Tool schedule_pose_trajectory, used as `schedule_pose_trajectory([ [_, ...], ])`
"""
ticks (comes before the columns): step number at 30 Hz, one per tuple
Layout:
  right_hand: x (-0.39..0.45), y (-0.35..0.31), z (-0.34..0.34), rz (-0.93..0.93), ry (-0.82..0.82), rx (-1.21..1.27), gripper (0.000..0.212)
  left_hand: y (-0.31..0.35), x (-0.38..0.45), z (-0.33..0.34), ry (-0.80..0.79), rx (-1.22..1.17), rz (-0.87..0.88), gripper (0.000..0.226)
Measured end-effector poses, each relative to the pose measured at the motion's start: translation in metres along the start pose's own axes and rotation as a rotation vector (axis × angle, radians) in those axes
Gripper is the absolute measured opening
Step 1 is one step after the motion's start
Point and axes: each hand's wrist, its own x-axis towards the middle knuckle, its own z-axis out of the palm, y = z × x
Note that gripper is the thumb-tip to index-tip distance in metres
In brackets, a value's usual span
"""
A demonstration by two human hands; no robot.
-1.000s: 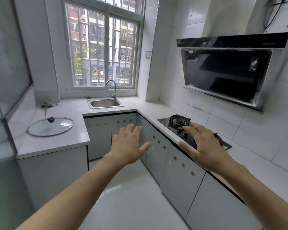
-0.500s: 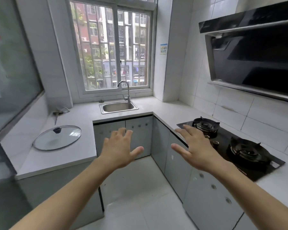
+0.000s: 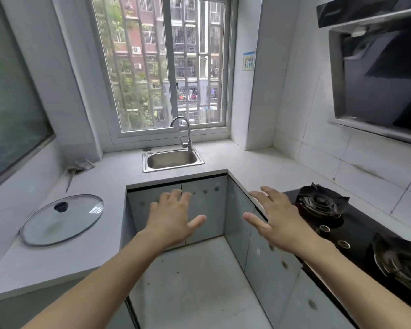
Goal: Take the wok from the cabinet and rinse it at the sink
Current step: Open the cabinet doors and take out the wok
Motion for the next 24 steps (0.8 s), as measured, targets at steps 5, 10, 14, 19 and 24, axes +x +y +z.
schedule_pose_trajectory([
  [5, 0.074, 0.017, 0.02, 0.016, -0.004, 0.004, 0.065, -0.004, 0.077, 0.031, -0.008, -0.025, 0.026, 0.076],
  [10, 0.164, 0.017, 0.038, 0.007, -0.029, -0.056, 0.069, -0.036, 0.165, 0.052, -0.014, -0.1, 0.037, 0.075],
  [14, 0.24, 0.009, 0.047, -0.017, -0.038, -0.095, 0.068, -0.059, 0.235, 0.057, 0.002, -0.126, 0.032, 0.074],
  [19, 0.314, -0.005, 0.083, -0.041, -0.065, -0.041, 0.067, -0.095, 0.286, 0.074, 0.002, -0.129, -0.015, 0.074],
  [24, 0.375, -0.014, 0.127, -0.139, -0.134, -0.034, 0.073, -0.14, 0.318, 0.091, -0.045, -0.094, -0.107, 0.074],
])
